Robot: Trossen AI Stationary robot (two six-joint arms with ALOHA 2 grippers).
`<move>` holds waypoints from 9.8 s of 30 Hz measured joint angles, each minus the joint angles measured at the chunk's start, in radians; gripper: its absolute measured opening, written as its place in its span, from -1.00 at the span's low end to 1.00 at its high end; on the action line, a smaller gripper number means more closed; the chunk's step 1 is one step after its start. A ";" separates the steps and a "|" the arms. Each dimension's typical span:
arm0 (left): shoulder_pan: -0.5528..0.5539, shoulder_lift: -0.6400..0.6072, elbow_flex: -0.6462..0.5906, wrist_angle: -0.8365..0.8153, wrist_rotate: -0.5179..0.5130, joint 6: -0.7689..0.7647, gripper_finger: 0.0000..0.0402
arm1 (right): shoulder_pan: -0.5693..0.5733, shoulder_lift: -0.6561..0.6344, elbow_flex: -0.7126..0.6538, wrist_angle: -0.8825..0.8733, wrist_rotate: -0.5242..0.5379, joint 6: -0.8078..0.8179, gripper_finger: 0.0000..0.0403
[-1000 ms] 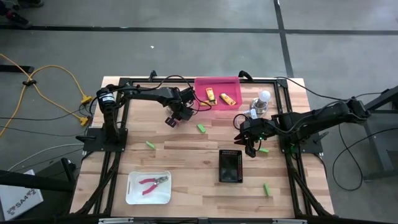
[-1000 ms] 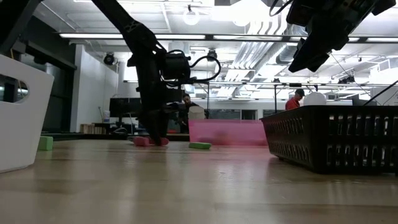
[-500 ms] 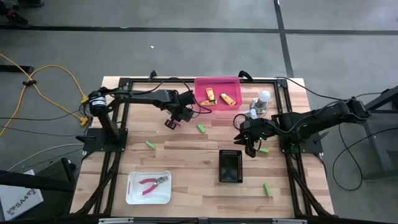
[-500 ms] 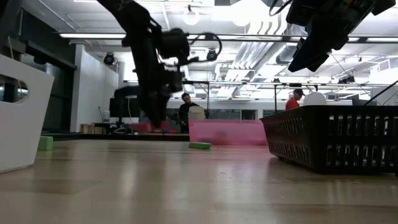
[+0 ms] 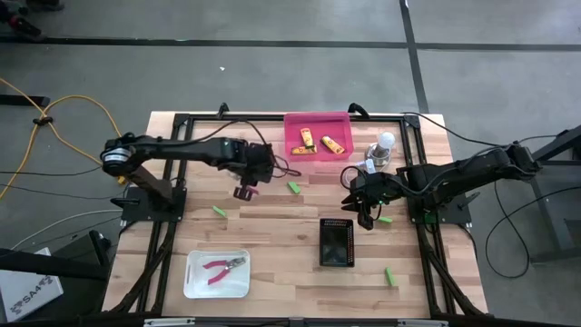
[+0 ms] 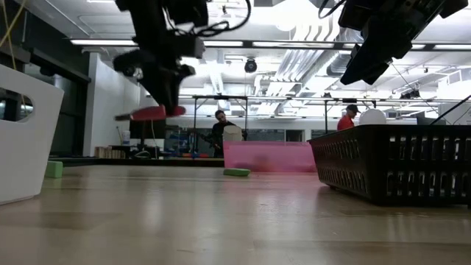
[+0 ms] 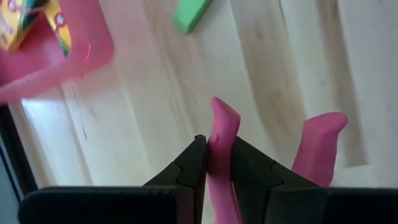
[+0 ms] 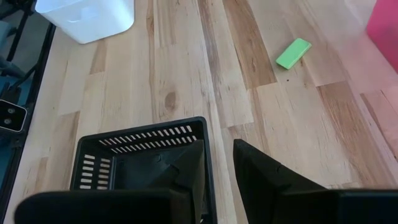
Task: Pick & Place School Supplies
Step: Put the pink ticket punch into the white bin, then put the green eraser into the black bin
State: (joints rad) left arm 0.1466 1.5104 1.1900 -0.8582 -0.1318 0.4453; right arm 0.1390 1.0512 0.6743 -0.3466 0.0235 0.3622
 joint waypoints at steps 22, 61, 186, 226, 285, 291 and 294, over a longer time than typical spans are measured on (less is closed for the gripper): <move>-0.494 -0.077 0.000 -0.226 -0.068 -0.794 -0.71 | 0.000 0.000 0.000 0.000 0.000 0.000 -0.63; -0.924 0.142 0.120 -0.216 -0.099 -1.285 -0.76 | 0.000 0.000 0.000 0.001 0.000 0.000 -0.63; -0.377 -0.381 -0.435 -0.049 -0.047 -1.044 -0.64 | 0.000 0.000 0.000 0.023 0.000 0.000 -0.63; -0.453 -0.317 -0.434 -0.045 -0.004 -1.095 -0.64 | 0.000 0.000 0.000 0.047 0.000 0.000 -0.63; -0.306 -0.176 -0.455 -0.016 0.103 -0.255 -0.23 | 0.000 0.000 0.000 0.052 0.000 0.000 -0.63; -0.306 -0.175 -0.455 -0.015 0.100 -0.259 -0.23 | 0.000 0.000 0.000 0.052 0.000 0.000 -0.63; -0.306 -0.160 -0.455 -0.013 0.100 -0.261 -0.23 | 0.000 0.000 0.000 0.052 0.000 0.000 -0.63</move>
State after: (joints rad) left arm -0.1593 1.3500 0.7349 -0.8707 -0.0319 0.1844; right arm 0.1392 1.0512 0.6739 -0.2947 0.0235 0.3622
